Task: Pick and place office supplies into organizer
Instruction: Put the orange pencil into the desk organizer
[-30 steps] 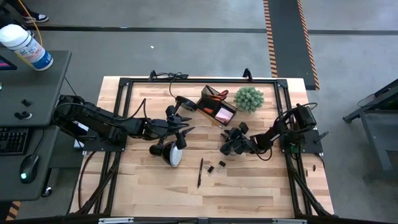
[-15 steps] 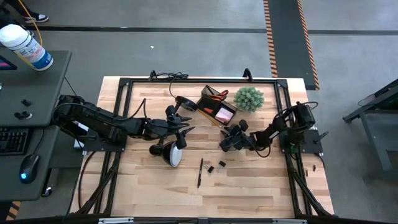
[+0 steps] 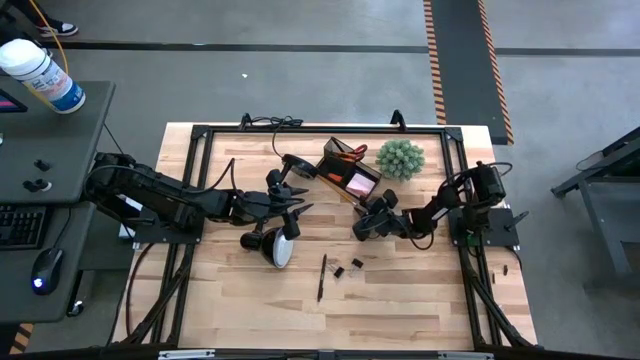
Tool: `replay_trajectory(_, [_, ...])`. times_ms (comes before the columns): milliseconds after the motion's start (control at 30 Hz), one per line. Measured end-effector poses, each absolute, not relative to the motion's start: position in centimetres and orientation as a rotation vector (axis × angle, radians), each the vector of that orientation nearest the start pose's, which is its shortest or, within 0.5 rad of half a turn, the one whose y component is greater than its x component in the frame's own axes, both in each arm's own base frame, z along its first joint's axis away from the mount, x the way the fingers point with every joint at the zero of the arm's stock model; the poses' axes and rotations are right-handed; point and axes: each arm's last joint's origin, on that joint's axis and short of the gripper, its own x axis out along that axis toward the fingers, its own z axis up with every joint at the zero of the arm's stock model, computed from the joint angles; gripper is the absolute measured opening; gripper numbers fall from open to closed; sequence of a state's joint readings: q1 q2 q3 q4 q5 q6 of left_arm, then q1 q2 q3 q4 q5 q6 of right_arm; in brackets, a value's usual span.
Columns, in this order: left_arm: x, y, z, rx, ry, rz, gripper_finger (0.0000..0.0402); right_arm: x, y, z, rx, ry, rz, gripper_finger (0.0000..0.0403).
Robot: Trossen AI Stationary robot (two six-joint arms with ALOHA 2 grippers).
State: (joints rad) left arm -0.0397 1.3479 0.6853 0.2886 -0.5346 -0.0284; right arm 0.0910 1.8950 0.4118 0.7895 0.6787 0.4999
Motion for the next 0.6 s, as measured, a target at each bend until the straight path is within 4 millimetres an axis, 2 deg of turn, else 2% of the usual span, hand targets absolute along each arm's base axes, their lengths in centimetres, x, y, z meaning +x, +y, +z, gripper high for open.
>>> replay_trajectory(267, [27.8, 0.4, 22.4, 0.077, 0.354, 0.492, 0.0184, 26.3, 0.5, 6.0, 0.166, 0.494, -0.694, 0.0103])
replay_trajectory(600, [27.8, 0.4, 22.4, 0.076, 0.354, 0.492, 0.0184, 26.9, -0.7, 6.1, 0.203, 0.528, -0.67, 0.0103])
